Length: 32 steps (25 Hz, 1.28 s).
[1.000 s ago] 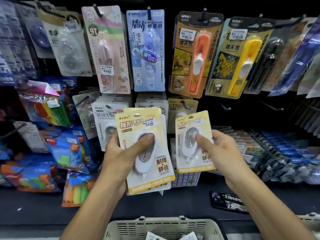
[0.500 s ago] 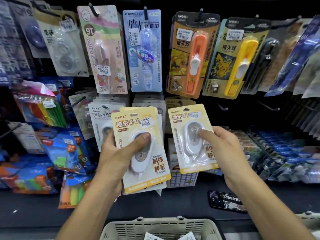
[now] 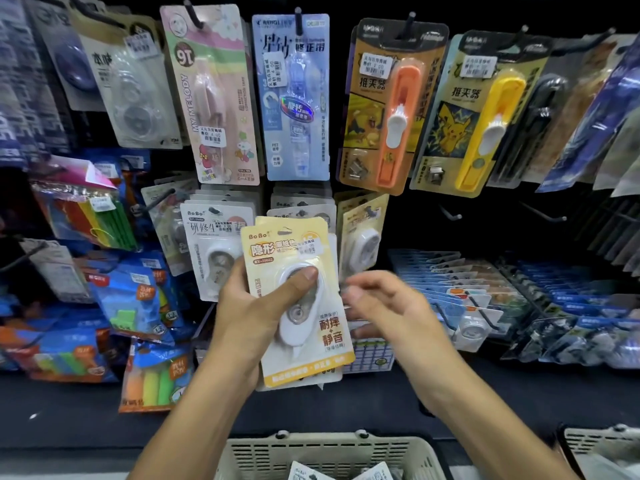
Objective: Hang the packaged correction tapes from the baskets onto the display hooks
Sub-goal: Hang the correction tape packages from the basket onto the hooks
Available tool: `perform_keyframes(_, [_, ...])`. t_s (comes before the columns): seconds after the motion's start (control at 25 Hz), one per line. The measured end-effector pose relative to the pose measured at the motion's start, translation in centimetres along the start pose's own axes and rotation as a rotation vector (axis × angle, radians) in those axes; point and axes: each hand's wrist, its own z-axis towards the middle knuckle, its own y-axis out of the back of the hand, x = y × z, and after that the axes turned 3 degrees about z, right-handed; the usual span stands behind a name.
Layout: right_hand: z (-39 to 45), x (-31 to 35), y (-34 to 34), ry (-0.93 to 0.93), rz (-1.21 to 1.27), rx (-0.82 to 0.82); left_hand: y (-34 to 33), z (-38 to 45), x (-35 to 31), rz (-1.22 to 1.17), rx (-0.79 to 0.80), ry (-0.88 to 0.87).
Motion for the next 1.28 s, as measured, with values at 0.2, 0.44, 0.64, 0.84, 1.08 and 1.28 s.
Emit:
perform_keyframes(0.2, [-0.2,-0.8,-1.2,0.056,-0.081,-0.059,-0.1,-0.3,0.3,0.048,0.138,0.086])
perform_keyframes(0.44, [0.1,-0.5,-0.1,-0.071,0.057,0.045,0.3,-0.4,-0.2,0.051,0.207,0.173])
perform_keyframes(0.64, [0.6,1.2,2.5,-0.062,0.049,-0.263,1.4,-0.1,-1.2,-0.019,0.222,0.213])
perform_keyframes(0.84, [0.4,1.0,3.7,-0.051,-0.111,-0.347,1.9,0.1,-1.7,-0.063,0.081,0.075])
perform_keyframes(1.08, [0.5,0.2,2.1,-0.216,0.308,-0.327,0.6,-0.2,-1.2,-0.015,0.003,0.027])
perform_keyframes(1.28, [-0.3,0.1,0.1,0.001,-0.115,0.019,0.3,-0.4,-1.2,0.075,0.027,0.073])
